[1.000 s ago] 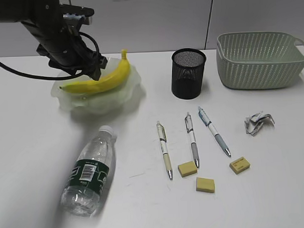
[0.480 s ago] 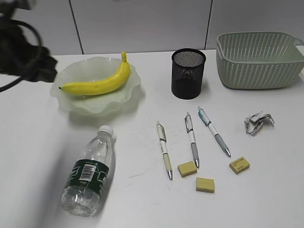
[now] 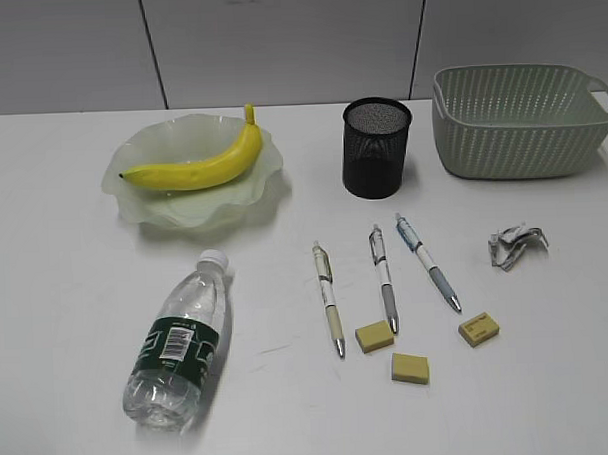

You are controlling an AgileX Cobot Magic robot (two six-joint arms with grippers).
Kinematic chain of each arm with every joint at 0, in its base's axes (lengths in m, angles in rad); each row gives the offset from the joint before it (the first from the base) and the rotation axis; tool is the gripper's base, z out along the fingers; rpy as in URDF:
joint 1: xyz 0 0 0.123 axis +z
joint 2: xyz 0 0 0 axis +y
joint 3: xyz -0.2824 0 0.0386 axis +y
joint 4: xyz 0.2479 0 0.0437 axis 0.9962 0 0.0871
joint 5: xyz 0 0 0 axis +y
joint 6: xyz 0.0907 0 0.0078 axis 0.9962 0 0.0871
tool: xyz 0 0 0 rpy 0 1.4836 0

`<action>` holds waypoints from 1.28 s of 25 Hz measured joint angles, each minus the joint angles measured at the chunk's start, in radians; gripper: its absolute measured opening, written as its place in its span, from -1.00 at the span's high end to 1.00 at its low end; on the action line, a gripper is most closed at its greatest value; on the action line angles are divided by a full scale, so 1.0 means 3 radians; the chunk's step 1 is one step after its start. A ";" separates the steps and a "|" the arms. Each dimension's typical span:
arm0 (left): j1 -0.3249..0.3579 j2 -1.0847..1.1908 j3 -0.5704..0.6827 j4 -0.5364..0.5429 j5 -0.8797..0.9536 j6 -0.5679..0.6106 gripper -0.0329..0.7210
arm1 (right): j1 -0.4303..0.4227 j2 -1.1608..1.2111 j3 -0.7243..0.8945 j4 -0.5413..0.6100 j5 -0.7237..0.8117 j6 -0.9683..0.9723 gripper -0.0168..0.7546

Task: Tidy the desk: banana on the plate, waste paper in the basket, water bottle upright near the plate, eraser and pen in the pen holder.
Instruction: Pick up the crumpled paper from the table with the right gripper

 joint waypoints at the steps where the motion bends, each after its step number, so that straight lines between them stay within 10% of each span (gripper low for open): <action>1: 0.0000 -0.0179 0.0061 -0.0007 0.0114 0.0000 -0.22 | 0.0000 0.0000 0.0000 0.0000 0.0000 0.0000 0.24; 22: 0.0024 -0.1218 0.0317 -0.0054 0.0199 0.0000 -0.10 | 0.0000 0.0038 0.0000 0.0021 -0.0003 -0.0009 0.24; 32: 0.0559 -0.1218 0.0317 -0.0054 0.0199 0.0000 -0.10 | 0.0000 0.1891 -0.0120 0.0191 -0.0740 -0.0526 0.15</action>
